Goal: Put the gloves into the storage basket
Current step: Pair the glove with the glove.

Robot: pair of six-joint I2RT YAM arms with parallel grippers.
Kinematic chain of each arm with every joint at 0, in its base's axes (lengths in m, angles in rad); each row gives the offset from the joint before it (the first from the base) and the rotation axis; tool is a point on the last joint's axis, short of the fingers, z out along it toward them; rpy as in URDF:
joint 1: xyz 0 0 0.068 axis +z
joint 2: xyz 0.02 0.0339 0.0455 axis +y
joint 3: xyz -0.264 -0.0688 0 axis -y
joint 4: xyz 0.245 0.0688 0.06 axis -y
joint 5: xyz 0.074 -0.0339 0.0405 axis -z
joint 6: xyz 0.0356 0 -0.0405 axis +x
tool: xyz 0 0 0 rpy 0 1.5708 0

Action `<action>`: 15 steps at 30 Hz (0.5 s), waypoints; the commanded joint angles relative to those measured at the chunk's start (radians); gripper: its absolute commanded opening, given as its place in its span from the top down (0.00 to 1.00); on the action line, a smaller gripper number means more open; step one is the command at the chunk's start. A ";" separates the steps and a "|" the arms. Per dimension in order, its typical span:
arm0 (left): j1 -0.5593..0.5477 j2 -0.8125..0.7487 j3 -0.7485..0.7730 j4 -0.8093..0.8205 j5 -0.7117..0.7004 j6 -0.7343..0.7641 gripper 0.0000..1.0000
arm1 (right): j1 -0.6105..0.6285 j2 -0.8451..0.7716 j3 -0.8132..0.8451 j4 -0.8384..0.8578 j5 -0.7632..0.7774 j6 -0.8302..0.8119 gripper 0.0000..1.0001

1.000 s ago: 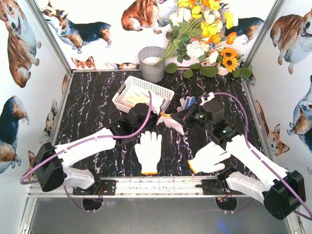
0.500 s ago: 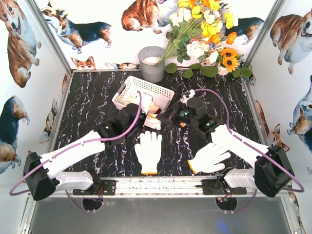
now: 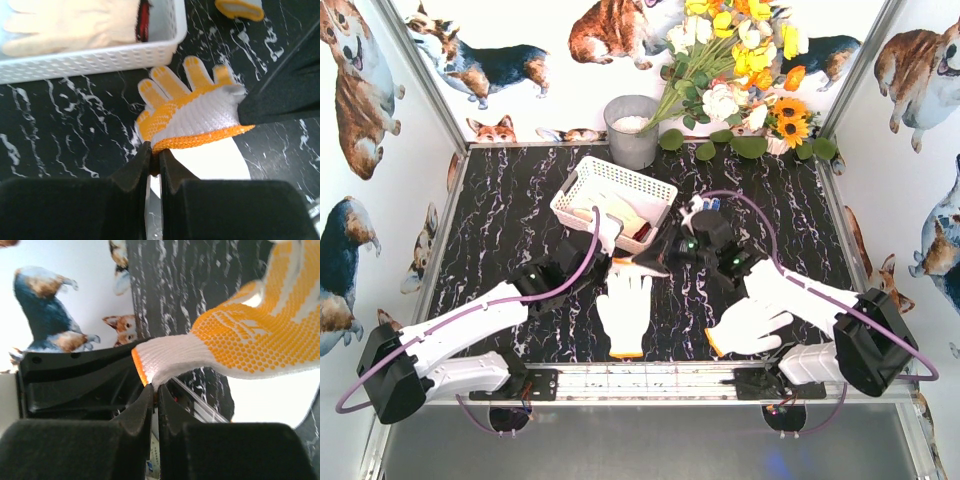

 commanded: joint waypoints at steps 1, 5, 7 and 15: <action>0.011 -0.018 -0.055 -0.003 0.119 -0.064 1.00 | 0.026 -0.068 -0.060 -0.004 -0.007 -0.004 1.00; 0.011 -0.038 -0.067 -0.058 0.132 -0.075 1.00 | 0.039 -0.076 -0.092 -0.030 -0.041 -0.009 1.00; 0.011 -0.051 -0.067 -0.079 0.164 -0.076 1.00 | 0.051 -0.068 -0.096 -0.051 -0.051 -0.021 1.00; 0.011 0.026 -0.083 -0.111 0.500 -0.104 1.00 | 0.113 0.021 -0.108 -0.071 -0.073 -0.043 1.00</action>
